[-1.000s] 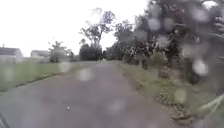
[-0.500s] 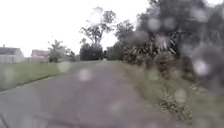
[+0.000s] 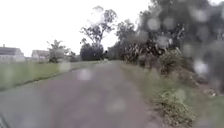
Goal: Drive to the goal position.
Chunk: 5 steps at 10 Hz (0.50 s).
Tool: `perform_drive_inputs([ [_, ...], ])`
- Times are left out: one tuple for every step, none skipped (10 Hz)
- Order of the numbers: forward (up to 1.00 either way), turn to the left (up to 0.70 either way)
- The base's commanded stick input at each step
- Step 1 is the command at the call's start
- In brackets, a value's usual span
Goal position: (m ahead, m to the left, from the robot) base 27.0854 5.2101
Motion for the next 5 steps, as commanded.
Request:
perform_drive_inputs([
  [1.0, 0.0],
  [1.0, 0.0],
  [1.0, 0.0],
  [1.0, 0.0],
  [1.0, 0.0],
])
